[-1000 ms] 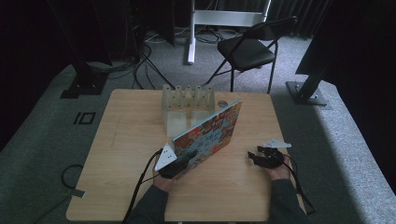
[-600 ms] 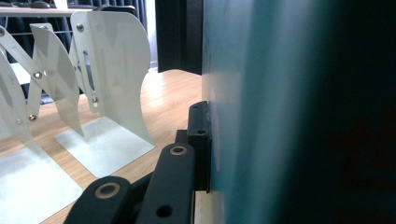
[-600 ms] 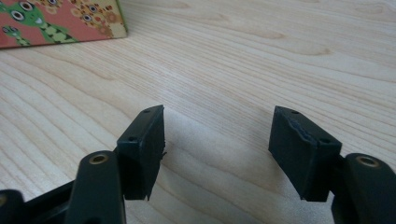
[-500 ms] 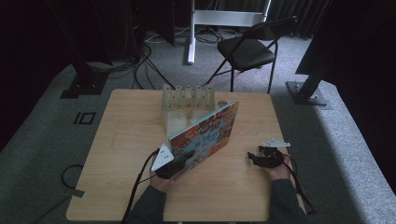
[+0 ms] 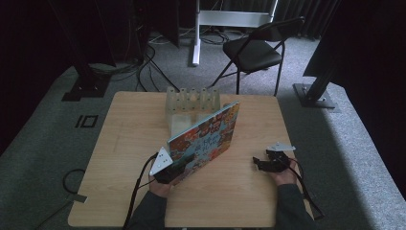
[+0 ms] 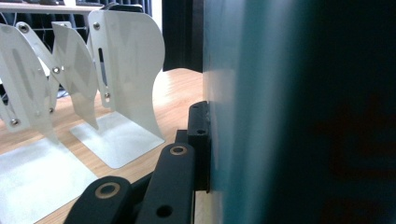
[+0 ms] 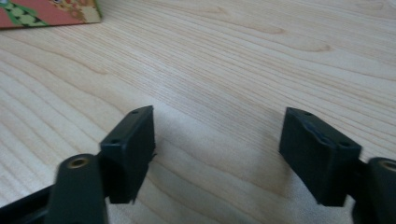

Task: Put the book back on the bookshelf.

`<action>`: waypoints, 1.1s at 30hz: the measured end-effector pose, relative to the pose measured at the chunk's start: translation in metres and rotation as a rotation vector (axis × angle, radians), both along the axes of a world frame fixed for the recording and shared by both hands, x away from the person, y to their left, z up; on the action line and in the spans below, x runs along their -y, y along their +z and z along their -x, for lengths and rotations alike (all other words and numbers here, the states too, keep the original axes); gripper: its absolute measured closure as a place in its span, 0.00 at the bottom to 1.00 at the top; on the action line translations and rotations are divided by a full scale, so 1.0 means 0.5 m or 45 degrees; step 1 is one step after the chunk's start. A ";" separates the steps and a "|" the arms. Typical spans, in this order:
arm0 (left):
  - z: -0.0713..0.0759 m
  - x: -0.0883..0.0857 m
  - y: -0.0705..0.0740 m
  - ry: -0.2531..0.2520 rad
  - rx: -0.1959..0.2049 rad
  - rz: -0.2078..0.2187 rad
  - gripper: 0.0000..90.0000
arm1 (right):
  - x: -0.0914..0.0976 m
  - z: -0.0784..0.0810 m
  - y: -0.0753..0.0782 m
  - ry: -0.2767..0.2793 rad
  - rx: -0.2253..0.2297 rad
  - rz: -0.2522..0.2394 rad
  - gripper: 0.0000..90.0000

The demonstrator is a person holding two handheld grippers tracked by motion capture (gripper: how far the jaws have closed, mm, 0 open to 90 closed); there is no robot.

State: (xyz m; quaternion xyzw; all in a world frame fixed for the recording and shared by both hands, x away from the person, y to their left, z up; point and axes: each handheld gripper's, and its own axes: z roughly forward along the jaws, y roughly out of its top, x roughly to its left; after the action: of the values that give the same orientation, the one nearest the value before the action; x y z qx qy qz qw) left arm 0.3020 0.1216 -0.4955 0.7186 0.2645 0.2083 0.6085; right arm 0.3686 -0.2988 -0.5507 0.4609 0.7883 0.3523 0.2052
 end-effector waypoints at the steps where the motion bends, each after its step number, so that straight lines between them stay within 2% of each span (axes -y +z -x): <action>1: 0.000 -0.002 0.001 0.003 -0.002 0.001 0.90 | 0.000 -0.001 0.000 -0.003 -0.002 -0.001 0.27; 8: 0.003 -0.015 0.001 0.024 -0.011 0.009 0.90 | 0.000 -0.001 0.000 -0.003 -0.006 0.001 0.26; 33: 0.020 -0.041 0.004 0.096 0.012 -0.019 0.90 | -0.002 -0.002 0.000 0.003 -0.009 0.003 0.24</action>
State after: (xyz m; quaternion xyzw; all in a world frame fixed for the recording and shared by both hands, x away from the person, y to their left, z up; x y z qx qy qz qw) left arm 0.2919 0.1419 -0.4934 0.7115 0.2870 0.2365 0.5962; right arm 0.3695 -0.2981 -0.5508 0.4608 0.7900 0.3499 0.2027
